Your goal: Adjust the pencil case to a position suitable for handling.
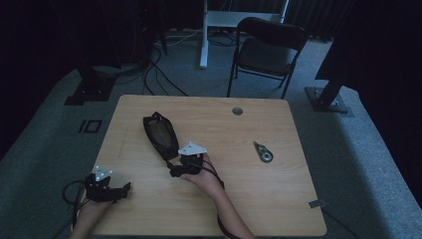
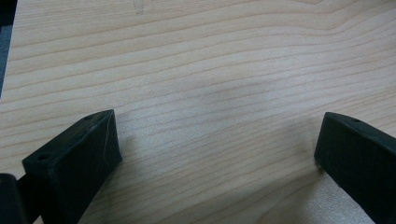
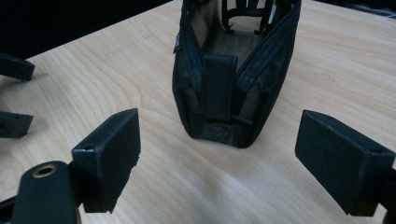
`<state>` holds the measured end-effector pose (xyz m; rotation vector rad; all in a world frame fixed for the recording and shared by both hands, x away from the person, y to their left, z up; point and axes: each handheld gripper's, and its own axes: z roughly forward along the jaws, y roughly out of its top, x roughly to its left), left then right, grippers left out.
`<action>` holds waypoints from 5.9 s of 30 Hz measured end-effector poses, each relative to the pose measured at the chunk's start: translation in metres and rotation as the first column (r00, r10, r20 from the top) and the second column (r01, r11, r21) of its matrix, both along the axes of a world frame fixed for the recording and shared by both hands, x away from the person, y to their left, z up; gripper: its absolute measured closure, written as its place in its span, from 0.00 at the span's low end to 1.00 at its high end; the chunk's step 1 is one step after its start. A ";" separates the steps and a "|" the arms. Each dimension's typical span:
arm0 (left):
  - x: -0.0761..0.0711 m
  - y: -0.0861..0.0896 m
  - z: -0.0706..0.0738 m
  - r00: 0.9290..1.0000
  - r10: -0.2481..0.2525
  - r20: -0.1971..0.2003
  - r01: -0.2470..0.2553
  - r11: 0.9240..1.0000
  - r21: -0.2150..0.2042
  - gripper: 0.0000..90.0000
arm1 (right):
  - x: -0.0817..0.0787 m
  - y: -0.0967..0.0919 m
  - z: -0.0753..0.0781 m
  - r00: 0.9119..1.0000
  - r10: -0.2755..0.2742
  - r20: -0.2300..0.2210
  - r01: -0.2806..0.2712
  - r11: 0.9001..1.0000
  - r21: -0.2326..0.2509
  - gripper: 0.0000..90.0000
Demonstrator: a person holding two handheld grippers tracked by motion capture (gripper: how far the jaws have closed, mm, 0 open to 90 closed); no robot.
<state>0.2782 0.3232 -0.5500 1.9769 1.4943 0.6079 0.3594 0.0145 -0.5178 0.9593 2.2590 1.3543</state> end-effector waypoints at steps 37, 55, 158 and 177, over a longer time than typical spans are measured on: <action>0.000 0.000 0.000 1.000 0.000 0.001 0.000 1.000 0.000 0.00 | 0.014 0.017 0.000 1.000 -0.020 -0.023 0.018 0.997 -0.070 0.80; 0.000 0.000 0.000 1.000 -0.001 0.001 0.001 1.000 0.000 0.00 | 0.006 -0.022 0.001 0.999 -0.035 -0.026 0.034 0.997 -0.067 0.81; 0.000 0.000 0.000 1.000 0.000 0.000 0.000 1.000 0.000 0.00 | -0.122 -0.240 -0.005 0.962 -0.268 -0.045 0.266 0.963 -0.036 0.81; 0.000 0.000 0.000 1.000 0.000 0.000 0.000 1.000 0.000 0.00 | -0.113 -0.248 0.027 0.966 -0.258 0.030 0.257 0.966 0.023 0.58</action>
